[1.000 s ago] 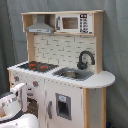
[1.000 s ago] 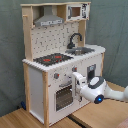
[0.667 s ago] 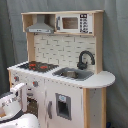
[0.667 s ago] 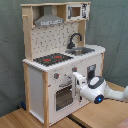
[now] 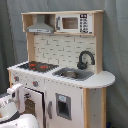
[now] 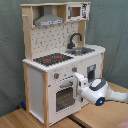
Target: Play with the kitchen
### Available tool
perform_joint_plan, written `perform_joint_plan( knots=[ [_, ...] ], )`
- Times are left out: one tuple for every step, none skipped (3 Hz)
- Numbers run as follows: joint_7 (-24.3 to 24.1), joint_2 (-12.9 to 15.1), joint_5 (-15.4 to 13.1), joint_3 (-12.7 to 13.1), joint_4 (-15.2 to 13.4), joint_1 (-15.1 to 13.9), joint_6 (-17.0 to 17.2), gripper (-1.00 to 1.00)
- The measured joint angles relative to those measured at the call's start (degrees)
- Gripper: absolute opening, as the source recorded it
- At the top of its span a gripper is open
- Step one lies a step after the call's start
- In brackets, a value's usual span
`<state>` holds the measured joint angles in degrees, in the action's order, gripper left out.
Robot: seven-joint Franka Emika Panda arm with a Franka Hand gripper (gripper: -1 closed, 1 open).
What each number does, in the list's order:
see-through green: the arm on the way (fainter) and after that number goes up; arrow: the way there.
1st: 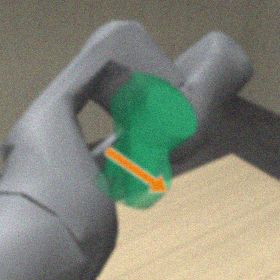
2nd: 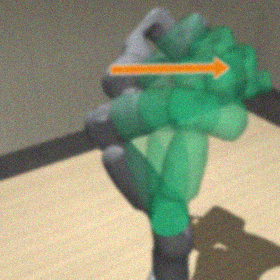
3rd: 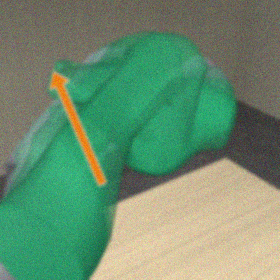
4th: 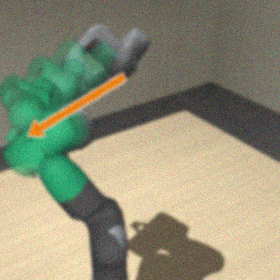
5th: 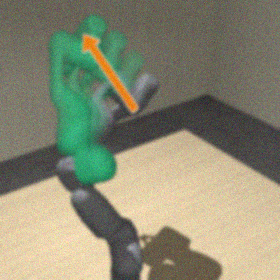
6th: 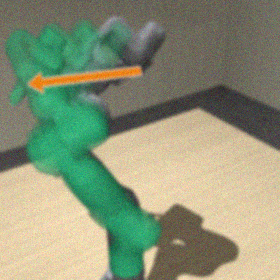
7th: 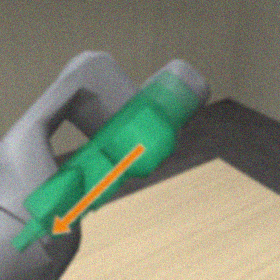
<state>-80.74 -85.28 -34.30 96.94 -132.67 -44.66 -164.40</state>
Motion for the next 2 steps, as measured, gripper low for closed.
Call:
perform_joint_plan(
  knots=[
    [-0.36,1.14,0.48,0.71,-0.19,3.47,4.47,-1.00],
    [-0.08,2.62,0.65,1.64,0.20,6.67,9.42,-1.00]
  ],
)
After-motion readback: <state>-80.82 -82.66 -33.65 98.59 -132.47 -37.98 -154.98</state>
